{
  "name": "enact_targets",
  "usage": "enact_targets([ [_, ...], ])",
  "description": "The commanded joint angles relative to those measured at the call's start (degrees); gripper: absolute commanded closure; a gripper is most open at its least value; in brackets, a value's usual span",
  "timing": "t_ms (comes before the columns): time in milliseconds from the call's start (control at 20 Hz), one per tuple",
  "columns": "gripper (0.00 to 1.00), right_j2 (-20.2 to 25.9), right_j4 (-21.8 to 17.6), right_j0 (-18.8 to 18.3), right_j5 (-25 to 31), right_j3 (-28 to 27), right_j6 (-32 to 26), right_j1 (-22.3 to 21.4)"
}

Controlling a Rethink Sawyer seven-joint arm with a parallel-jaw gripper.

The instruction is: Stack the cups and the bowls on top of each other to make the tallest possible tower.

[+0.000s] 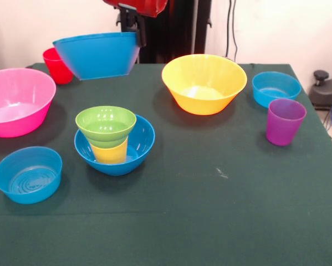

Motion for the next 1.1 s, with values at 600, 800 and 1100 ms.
enact_targets([
  [600, 1.00, 4.6, 0.1, 0.2, 15.8, -6.4, -4.2, 7.4],
  [800, 1.00, 4.1, -1.2, 0.4, 20.2, -8.1, -4.5, 8.7],
  [1100, 1.00, 3.9, -1.9, 0.2, 21.2, -9.5, -4.6, 9.8],
])
